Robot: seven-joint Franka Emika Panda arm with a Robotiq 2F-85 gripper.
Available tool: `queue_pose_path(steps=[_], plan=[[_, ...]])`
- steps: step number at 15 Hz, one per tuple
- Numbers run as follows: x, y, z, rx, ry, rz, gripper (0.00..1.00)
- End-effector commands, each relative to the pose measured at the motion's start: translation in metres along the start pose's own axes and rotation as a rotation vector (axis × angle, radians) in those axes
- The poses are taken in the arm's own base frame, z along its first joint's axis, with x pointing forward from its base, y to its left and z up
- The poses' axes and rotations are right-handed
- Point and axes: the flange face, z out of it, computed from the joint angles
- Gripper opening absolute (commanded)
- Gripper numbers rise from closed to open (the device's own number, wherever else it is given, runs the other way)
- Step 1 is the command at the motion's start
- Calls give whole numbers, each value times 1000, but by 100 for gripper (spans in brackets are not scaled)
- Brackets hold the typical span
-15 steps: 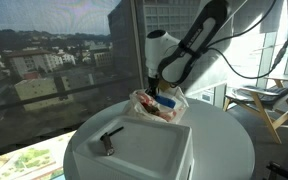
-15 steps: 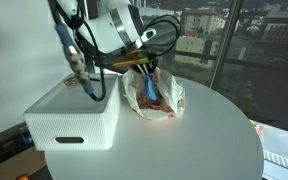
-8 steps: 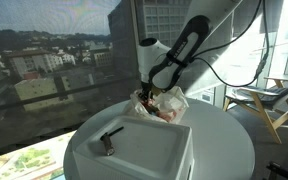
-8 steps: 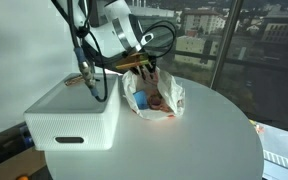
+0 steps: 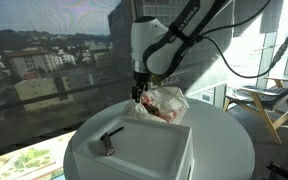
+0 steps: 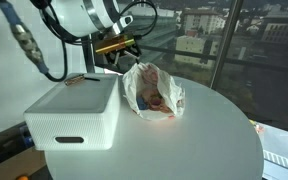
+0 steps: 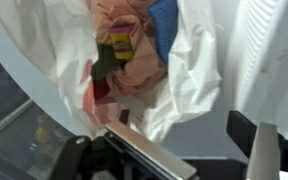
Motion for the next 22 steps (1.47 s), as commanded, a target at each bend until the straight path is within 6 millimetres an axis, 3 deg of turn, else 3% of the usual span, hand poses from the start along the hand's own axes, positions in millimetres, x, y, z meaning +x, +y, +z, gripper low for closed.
queue_pose_path(steps=[1, 4, 6, 10, 12, 17, 22], plan=[[8, -53, -25, 126, 49, -141, 100], [29, -105, -32, 197, 25, -192, 100], [45, -136, -36, 169, -13, -125, 100], [80, -181, -48, 145, -140, 89, 100], [91, -199, -44, 156, -221, 173, 100], [99, -221, -22, 195, -377, 343, 100], [97, -223, -5, 218, -363, 415, 100]])
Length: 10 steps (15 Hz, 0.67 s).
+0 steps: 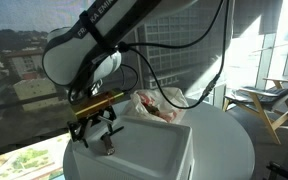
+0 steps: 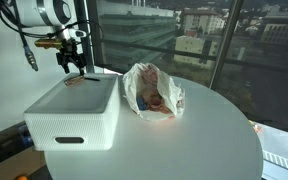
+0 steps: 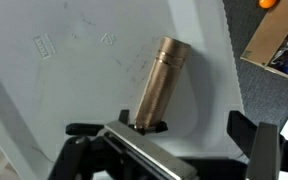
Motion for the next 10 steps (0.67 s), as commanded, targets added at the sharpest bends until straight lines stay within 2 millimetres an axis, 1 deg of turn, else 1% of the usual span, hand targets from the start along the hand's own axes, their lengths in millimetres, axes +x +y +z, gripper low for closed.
queue_pose_path(steps=[1, 7, 10], plan=[[8, 2, -1, 29, 13, 62, 100], [8, 15, 4, 38, 11, 108, 100], [9, 21, 14, 43, -3, 115, 100]])
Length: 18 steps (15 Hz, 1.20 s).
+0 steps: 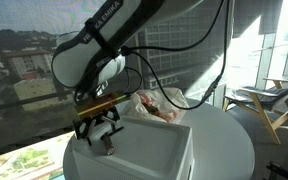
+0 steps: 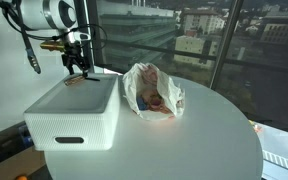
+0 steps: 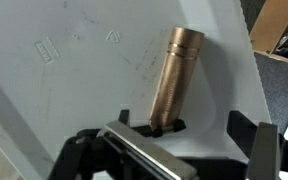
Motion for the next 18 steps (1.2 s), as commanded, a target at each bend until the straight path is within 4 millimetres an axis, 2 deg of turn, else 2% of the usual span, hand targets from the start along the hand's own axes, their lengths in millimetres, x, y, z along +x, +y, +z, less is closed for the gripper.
queue_pose_path(steps=[1, 2, 8, 11, 12, 13, 15, 18], plan=[[2, 6, 6, 29, -5, 30, 100], [2, 7, 7, 30, -2, 29, 80], [-6, 5, 8, 30, 47, 19, 35], [-11, 9, -3, 38, 80, 10, 14], [-12, 12, -7, 44, 90, 14, 12], [-12, 17, -8, 40, 98, 20, 17], [-16, 38, -23, 51, 99, 20, 17], [-20, 84, -68, 78, 215, 119, 16]])
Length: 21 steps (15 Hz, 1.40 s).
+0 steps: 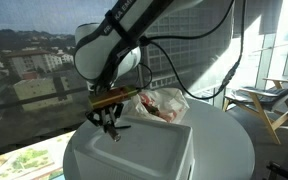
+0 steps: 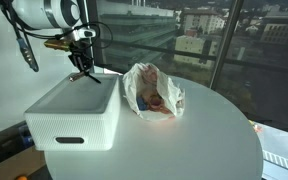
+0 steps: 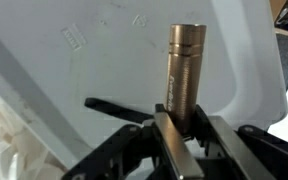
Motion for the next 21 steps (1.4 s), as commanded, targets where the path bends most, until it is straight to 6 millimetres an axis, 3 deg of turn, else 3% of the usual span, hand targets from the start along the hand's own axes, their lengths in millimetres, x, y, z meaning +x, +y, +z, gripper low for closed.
queue_pose_path(steps=[1, 5, 8, 11, 14, 18, 21], plan=[[-4, 57, -66, 36, 145, 116, 16], [-2, 135, -122, 49, 289, 266, 16], [1, 191, -136, 37, 343, 341, 16], [6, 233, -117, 18, 303, 380, 16], [7, 255, -87, -35, 265, 384, 16], [17, 266, -43, -71, 129, 334, 16], [35, 279, -5, -100, 66, 295, 16]])
